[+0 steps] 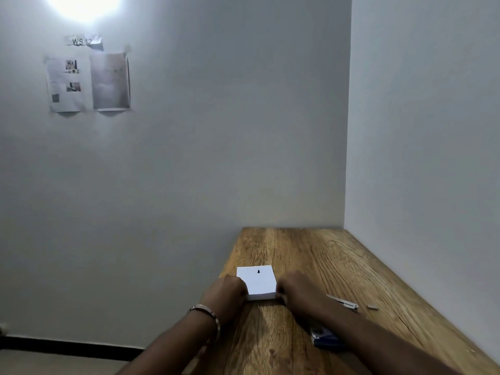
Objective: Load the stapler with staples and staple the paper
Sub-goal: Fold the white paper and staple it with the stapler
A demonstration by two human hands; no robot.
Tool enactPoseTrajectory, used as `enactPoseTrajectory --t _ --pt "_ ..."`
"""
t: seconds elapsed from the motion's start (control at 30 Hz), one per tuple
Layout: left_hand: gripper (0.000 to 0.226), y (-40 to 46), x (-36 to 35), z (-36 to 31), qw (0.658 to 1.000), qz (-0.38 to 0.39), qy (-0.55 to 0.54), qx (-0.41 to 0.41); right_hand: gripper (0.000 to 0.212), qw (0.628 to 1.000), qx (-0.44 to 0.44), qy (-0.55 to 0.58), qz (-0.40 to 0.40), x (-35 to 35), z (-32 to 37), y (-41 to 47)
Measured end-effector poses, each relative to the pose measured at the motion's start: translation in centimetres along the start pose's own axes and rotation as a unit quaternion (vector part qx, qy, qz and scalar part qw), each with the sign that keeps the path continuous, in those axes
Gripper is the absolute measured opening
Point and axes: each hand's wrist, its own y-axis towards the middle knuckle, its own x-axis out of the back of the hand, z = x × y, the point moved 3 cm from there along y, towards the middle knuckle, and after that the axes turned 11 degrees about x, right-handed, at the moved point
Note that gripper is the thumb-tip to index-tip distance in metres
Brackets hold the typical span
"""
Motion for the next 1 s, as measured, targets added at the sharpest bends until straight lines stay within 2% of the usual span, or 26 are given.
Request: enactPoseTrajectory --t 0.23,0.57,0.73,0.83,1.0 --pt "0.025 1.4 0.3 0.3 0.998 0.037 -0.054 0.007 0.024 0.996 -0.060 0.060 -0.027 -0.8 -0.9 1.0" --pt "0.026 2.9 -0.3 1.0 0.990 0.100 -0.088 0.038 0.011 0.990 -0.120 0.058 0.039 -0.9 -1.2 2.2" --pt "0.024 3.1 -0.3 0.9 0.986 0.116 -0.100 0.059 0.030 0.984 -0.144 0.061 0.082 -0.7 -1.5 2.7" --pt "0.008 3.2 -0.3 0.8 0.986 0.119 -0.098 0.059 0.030 0.983 -0.151 0.065 0.085 -0.7 -1.6 2.8" --pt "0.031 3.3 -0.5 0.9 0.985 0.099 -0.113 0.081 0.019 0.982 -0.152 0.055 0.094 -0.7 -1.2 2.9"
